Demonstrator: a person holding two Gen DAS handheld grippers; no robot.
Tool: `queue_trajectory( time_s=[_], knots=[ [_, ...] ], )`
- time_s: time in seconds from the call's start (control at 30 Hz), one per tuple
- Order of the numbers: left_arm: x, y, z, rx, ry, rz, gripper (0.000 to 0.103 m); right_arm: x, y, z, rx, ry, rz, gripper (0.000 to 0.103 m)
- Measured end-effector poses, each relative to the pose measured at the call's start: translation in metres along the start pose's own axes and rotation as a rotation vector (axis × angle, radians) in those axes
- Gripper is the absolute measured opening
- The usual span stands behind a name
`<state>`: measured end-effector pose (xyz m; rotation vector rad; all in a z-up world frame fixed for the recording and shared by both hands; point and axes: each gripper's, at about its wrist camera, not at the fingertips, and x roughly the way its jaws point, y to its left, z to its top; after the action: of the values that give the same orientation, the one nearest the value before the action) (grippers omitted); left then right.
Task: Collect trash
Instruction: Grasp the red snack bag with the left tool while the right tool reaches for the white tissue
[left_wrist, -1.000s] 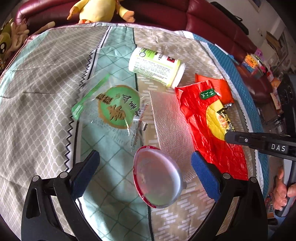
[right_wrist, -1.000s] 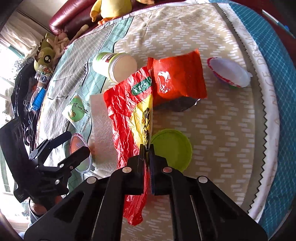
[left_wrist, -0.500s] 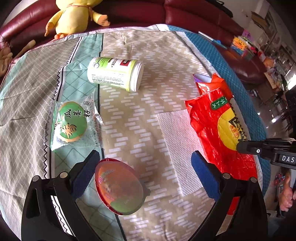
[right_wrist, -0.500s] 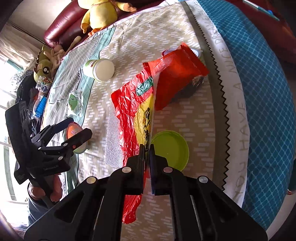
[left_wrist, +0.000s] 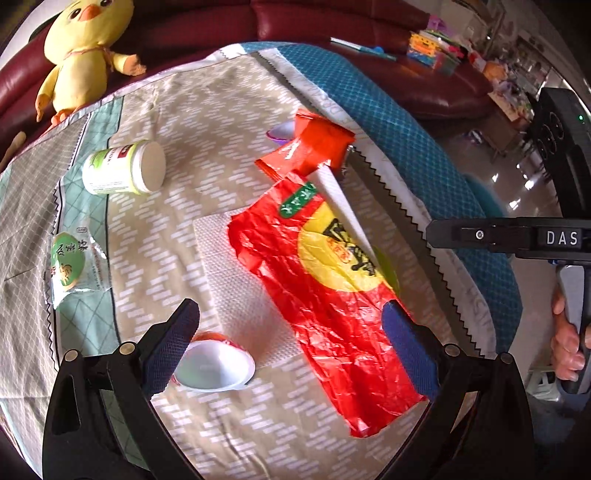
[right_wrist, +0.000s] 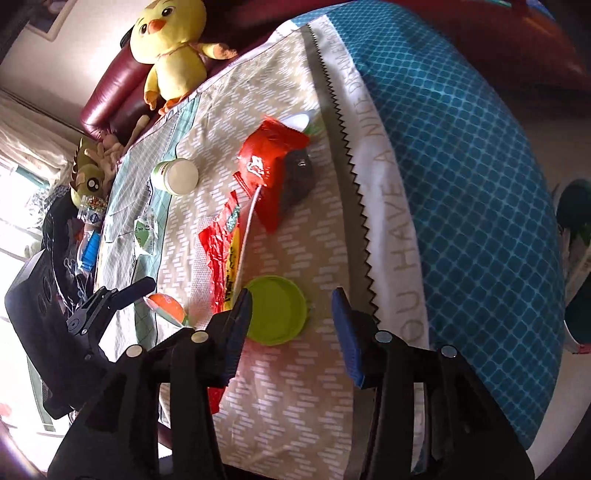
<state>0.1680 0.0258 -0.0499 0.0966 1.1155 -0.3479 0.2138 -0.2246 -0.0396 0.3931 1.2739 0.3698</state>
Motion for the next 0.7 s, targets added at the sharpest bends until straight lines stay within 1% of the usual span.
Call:
queue_trajectory(
  time_s=[0.13,0.2,0.27,0.37,0.47,0.5,0.53,0.57,0.6,0.63,0.67,0.7],
  knots=[
    [0.011,-0.024,-0.001,0.052,0.043,-0.021,0.099,-0.004,-0.019,-0.006,0.033,-0.004,0.007,0.045],
    [0.013,-0.035,-0.004,0.081,0.050,-0.032,0.099,-0.006,-0.026,-0.008,0.042,-0.006,0.009,0.047],
    [0.017,-0.043,-0.006,0.111,0.051,-0.016,0.099,-0.007,-0.032,-0.009,0.050,-0.008,0.012,0.049],
    [0.033,-0.043,-0.009,0.128,0.092,0.013,0.099,-0.008,-0.037,-0.011,0.058,-0.013,0.025,0.050],
    [0.047,-0.029,-0.012,0.094,0.134,0.024,0.098,-0.007,-0.038,-0.013,0.059,-0.008,0.029,0.051],
    [0.048,-0.024,-0.013,0.075,0.137,0.018,0.087,-0.006,-0.038,-0.014,0.059,-0.005,0.028,0.051],
    [0.047,-0.020,-0.014,0.064,0.134,0.009,0.080,-0.005,-0.038,-0.014,0.058,-0.001,0.026,0.051],
    [0.044,-0.018,-0.014,0.061,0.122,0.007,0.070,-0.004,-0.037,-0.015,0.057,0.001,0.023,0.051],
    [0.039,-0.016,-0.015,0.060,0.108,-0.010,0.051,-0.003,-0.035,-0.015,0.054,0.004,0.019,0.051],
    [0.034,-0.015,-0.015,0.058,0.101,-0.030,0.042,-0.001,-0.033,-0.014,0.051,0.006,0.015,0.051],
    [0.030,-0.013,-0.014,0.052,0.095,-0.054,0.023,0.001,-0.030,-0.011,0.047,0.010,0.012,0.051],
    [0.026,-0.011,-0.013,0.048,0.083,-0.055,0.009,0.003,-0.027,-0.009,0.042,0.013,0.011,0.051]
  ],
)
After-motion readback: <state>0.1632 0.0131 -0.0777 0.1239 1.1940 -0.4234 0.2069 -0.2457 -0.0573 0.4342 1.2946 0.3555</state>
